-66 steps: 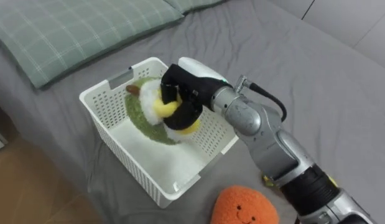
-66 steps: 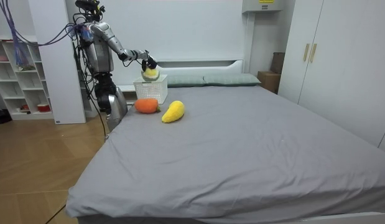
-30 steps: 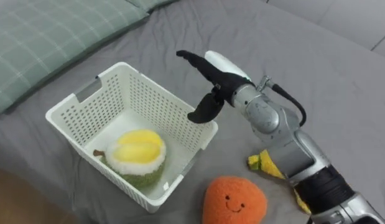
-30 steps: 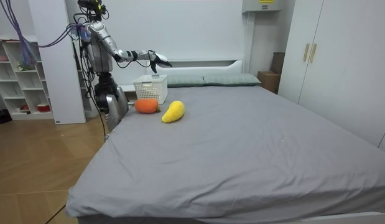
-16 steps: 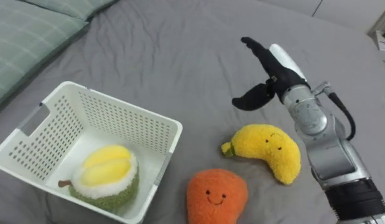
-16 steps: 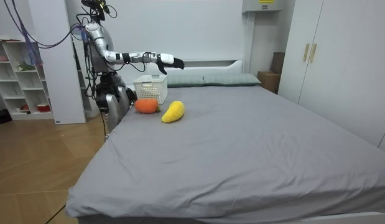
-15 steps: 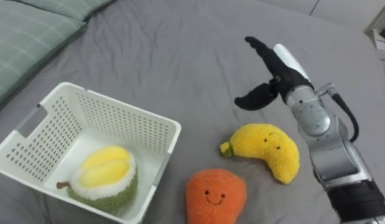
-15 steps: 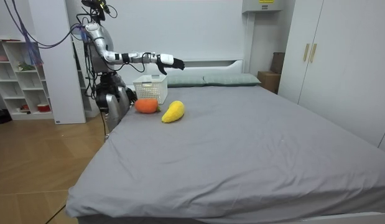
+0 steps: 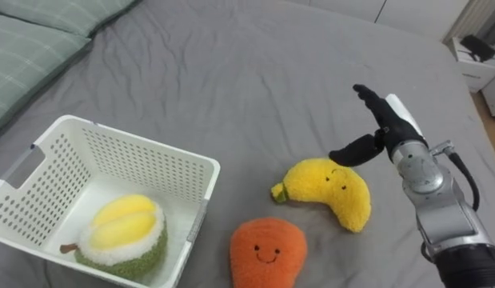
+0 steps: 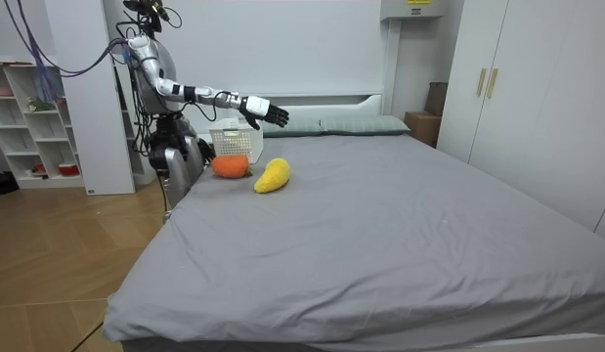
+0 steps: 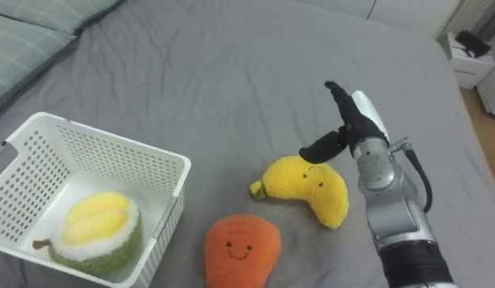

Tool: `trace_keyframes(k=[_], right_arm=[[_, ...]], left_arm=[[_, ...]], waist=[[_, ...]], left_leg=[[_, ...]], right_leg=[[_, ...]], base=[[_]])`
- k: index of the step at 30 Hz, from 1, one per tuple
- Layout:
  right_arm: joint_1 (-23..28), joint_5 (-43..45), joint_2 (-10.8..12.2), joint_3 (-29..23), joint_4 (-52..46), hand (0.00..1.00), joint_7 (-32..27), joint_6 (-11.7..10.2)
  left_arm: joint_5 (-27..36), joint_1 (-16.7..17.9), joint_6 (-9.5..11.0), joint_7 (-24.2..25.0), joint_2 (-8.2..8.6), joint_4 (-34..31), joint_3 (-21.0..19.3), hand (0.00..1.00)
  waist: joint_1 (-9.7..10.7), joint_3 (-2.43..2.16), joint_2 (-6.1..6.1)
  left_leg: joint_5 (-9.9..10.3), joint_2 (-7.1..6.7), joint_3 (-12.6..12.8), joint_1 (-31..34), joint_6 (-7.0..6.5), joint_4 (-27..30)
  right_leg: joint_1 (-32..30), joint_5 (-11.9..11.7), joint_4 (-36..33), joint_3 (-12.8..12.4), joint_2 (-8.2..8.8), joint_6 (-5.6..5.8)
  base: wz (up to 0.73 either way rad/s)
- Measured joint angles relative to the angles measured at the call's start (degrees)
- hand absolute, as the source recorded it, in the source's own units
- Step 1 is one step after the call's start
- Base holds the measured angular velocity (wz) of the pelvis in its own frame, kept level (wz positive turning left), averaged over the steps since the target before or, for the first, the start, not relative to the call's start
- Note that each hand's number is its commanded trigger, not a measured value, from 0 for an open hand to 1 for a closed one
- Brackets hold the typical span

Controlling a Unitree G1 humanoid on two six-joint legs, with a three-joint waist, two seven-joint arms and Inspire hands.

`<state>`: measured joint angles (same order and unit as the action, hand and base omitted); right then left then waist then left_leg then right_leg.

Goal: Collect toys from the bed

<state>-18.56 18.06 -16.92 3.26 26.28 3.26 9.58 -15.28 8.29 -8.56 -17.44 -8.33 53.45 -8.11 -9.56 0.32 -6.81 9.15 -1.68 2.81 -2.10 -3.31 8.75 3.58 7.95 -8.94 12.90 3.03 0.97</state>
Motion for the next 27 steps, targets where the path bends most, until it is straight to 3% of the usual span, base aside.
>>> trace_keyframes(k=[2, 4, 8, 11, 15, 16, 27], right_arm=[[-0.01, -0.56, -0.05, 0.07, 3.33, 0.0, -0.2, -0.21], [-0.99, -2.26, -0.54, 1.24, 8.92, 0.0, -0.99, -0.51], [-3.65, -3.79, -1.01, 2.58, 17.9, 0.0, -3.64, -1.56], [-6.12, -4.63, -1.19, 5.58, 24.8, 0.0, -5.29, -3.15], [-7.73, -4.66, -1.23, 6.67, 27.79, 0.0, -6.83, -5.18], [-7.83, -4.66, -1.22, 6.94, 29.21, 0.0, -7.57, -6.3], [-10.18, -6.99, -1.71, 8.03, 38.84, 0.0, -14.55, -9.85]], left_arm=[[0.09, -0.13, 0.41, -0.48, -0.15, -0.01, 0.25, 0.0], [0.7, -1.05, 0.5, -1.08, -0.48, 0.48, 1.27, 0.0], [1.65, -3.59, 0.97, -1.2, -0.78, 1.39, 3.09, 0.0], [4.1, -3.98, 2.5, -2.09, -1.56, 2.54, 5.73, 0.0], [6.04, -5.52, 4.69, -2.33, -1.53, 4.59, 6.72, 0.0], [6.01, -5.85, 4.91, -2.34, -1.53, 5.1, 6.93, 0.0], [9.02, -6.16, 6.47, -2.74, -1.98, 6.29, 10.38, 0.0]], waist=[[-0.27, -0.17, -0.3], [-0.61, 0.16, -0.57], [-1.77, 0.38, -0.47], [-1.86, 0.61, -0.28], [-1.98, 1.34, 0.61], [-2.08, 1.38, 0.69], [-2.28, 1.57, 0.88]], left_leg=[[0.01, 0.04, 0.0, 0.87, 0.02, 0.08], [-0.02, 0.11, 0.17, 2.4, 0.04, 0.7], [-0.19, 0.15, 0.37, 5.87, 0.04, 1.47], [-0.2, 0.19, 0.42, 7.59, 0.03, 1.68], [-0.28, 0.21, 0.31, 11.09, 0.03, 2.23], [-0.3, 0.22, 0.28, 11.83, 0.04, 2.33], [-0.32, 0.04, -1.93, 15.43, 0.06, 2.56]], right_leg=[[-0.75, -0.06, -0.01, -0.04, -0.04, -0.08], [-2.52, -0.15, -0.38, -0.13, -0.03, -0.2], [-6.04, -0.42, -0.89, -0.07, 0.03, -0.37], [-7.64, -0.42, -0.88, 0.2, 0.07, -0.37], [-10.86, -0.59, -0.95, 0.46, 0.09, -0.49], [-11.44, -0.59, -0.96, 0.71, 0.1, -0.49], [-14.05, -0.58, -0.68, 3.17, 0.23, -0.48]], base=[[0.0], [-0.02], [-0.05], [0.0], [0.01], [0.06], [0.1]])
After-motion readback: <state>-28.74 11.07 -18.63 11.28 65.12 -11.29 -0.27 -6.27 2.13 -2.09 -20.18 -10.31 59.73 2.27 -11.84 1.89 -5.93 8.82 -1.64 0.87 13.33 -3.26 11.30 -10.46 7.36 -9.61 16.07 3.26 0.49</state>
